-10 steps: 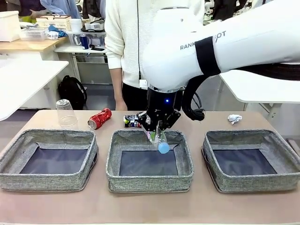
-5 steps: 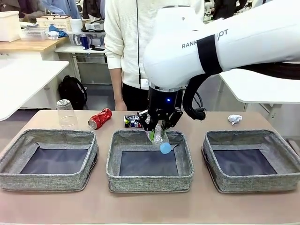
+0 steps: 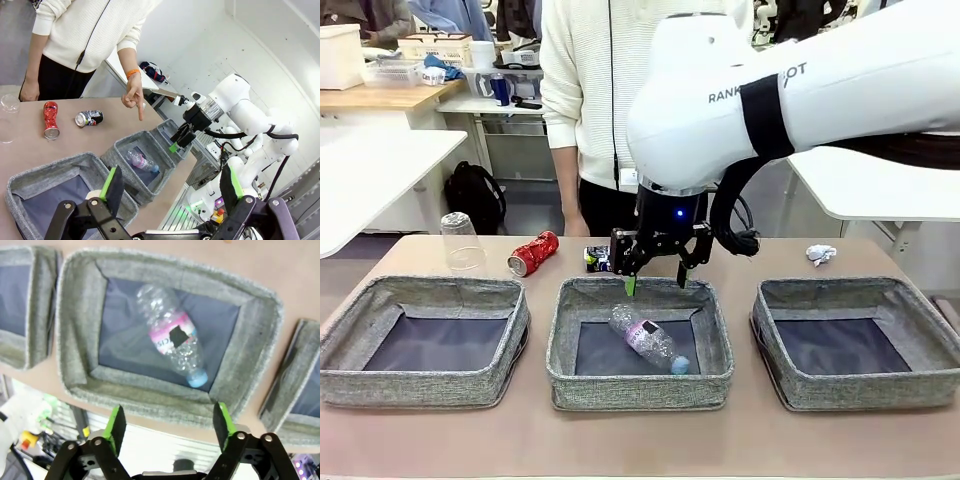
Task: Sort the waste into the appropriate baskets.
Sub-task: Place the picked waste into the Fabric basket indicated by the person.
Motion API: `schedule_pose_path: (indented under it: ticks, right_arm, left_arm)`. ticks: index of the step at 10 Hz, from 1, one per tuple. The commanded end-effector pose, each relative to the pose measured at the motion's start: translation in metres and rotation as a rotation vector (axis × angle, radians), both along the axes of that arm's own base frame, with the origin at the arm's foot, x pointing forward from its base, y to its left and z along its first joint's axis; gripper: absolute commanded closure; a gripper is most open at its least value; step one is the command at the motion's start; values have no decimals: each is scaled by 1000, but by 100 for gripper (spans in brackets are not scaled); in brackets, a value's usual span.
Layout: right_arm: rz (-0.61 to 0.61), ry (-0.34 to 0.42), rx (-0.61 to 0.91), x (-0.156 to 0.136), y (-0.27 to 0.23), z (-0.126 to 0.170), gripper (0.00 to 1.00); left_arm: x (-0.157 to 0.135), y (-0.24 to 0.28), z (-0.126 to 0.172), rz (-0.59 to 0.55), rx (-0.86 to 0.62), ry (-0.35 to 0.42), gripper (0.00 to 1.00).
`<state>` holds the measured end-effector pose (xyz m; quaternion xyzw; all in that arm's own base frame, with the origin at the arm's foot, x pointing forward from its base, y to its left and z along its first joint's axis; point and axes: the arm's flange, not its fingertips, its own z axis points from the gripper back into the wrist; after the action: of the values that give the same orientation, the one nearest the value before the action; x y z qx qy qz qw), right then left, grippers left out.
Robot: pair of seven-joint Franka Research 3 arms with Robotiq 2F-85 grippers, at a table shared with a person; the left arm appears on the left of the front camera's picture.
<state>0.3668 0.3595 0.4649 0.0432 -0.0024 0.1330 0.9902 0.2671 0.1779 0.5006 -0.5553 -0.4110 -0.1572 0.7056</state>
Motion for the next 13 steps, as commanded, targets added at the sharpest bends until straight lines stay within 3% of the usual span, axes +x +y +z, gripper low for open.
schedule_pose_path:
  ticks: [1,4,5,6,7,8,9,12,13]
  right_arm:
    - [18,10,19,-2,-3,3,0]
    - [5,29,45,-2,-9,7,0]
    - [-8,78,93,-5,-25,22,0]
    - [11,202,214,-16,-55,50,0]
    - [74,253,449,-34,-97,81,0]
    - [74,211,614,-51,-140,98,0]
    - [56,232,815,-66,-183,96,0]
    - [5,355,1352,-59,-284,50,0]
    - [-49,328,1472,-57,-310,34,0]
  left_arm:
    - [1,-1,2,-1,-10,-28,0]
    - [1,-1,2,-1,-10,-28,0]
    - [1,-1,2,-1,-10,-28,0]
    - [1,-1,2,-1,-10,-28,0]
    - [1,-1,2,-1,-10,-28,0]
    - [1,-1,2,-1,-10,-28,0]
    - [1,-1,2,-1,-10,-28,0]
    - [1,-1,2,-1,-10,-28,0]
    - [1,-1,2,-1,-10,-28,0]
